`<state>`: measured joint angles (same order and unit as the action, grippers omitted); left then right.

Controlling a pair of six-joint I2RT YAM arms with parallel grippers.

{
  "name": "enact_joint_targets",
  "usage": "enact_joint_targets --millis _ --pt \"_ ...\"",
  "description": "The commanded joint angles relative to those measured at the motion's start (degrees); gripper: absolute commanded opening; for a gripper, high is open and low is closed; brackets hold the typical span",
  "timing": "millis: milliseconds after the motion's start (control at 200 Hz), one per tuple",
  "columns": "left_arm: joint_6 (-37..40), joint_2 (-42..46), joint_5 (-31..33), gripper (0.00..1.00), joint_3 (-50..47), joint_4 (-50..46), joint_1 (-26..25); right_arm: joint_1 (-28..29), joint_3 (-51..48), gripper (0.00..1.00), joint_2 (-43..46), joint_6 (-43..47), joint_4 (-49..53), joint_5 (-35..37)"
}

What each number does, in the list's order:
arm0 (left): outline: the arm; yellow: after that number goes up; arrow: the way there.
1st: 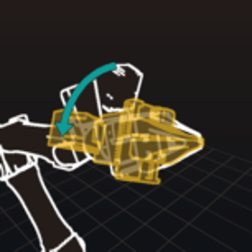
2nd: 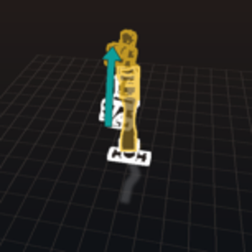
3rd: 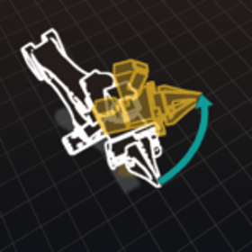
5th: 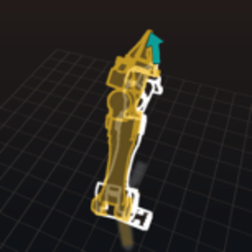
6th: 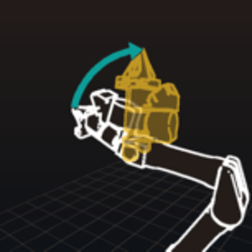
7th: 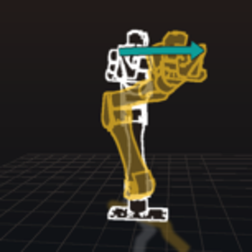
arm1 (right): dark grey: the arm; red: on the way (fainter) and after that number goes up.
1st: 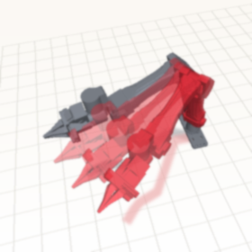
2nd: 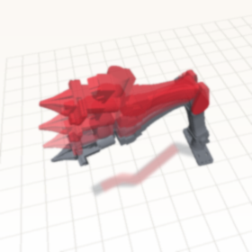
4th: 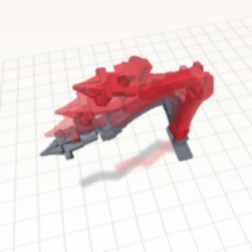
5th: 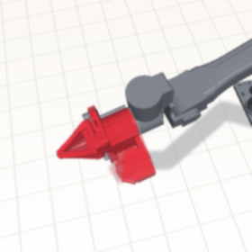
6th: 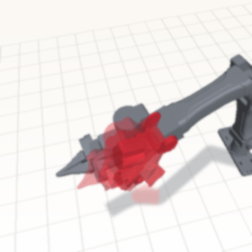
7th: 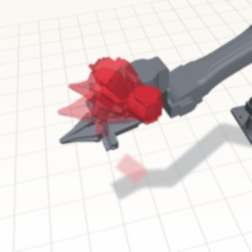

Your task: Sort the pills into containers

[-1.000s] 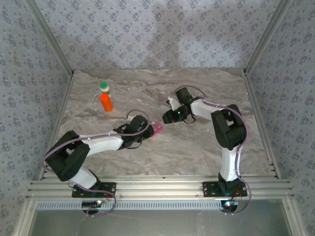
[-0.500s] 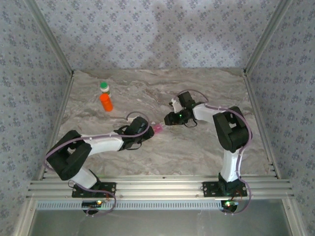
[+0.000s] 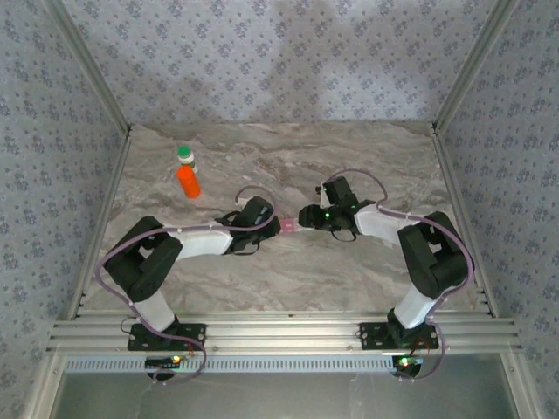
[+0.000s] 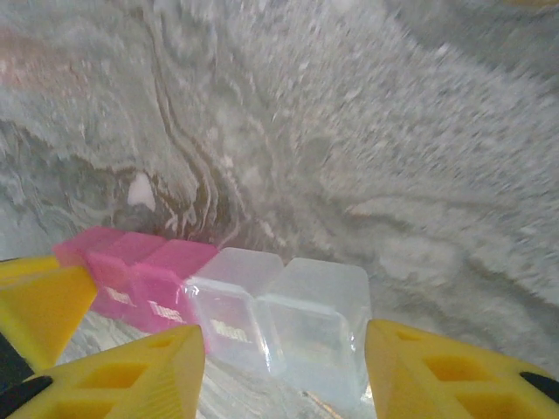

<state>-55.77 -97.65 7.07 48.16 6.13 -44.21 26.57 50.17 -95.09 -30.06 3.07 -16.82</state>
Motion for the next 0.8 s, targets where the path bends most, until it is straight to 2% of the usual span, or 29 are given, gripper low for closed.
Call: enact_joint_targets --millis 0,180,325,410,500,660,795 --pt "3.12 -1.06 -2.09 0.41 1.54 0.09 0.98 -1.56 0.57 0.53 0.56 0.09 0.84 0.15" --pt "5.7 3.55 -0.44 0.43 1.31 -2.35 1.56 -1.44 2.61 0.53 -1.16 3.52 3.09 -0.94" --pt "12.84 8.4 -0.29 0.45 2.42 -5.51 3.71 -1.45 3.94 0.52 -3.35 6.16 3.83 -0.51" --pt "17.52 11.01 -2.34 0.45 2.55 -5.99 5.53 -1.44 4.62 0.51 -4.46 7.27 4.11 -0.65" --pt "23.17 13.69 -3.54 0.45 2.48 -6.25 6.85 -1.48 5.56 0.51 -6.15 8.41 4.47 -1.86" --pt "34.61 17.81 -1.8 0.46 2.73 -7.59 7.03 -0.91 6.96 0.48 -8.85 10.18 5.01 -2.82" --pt "50.48 18.53 -3.11 0.49 1.8 -6.02 7.19 -0.7 7.3 0.44 -9.96 11.1 5.47 -2.27"
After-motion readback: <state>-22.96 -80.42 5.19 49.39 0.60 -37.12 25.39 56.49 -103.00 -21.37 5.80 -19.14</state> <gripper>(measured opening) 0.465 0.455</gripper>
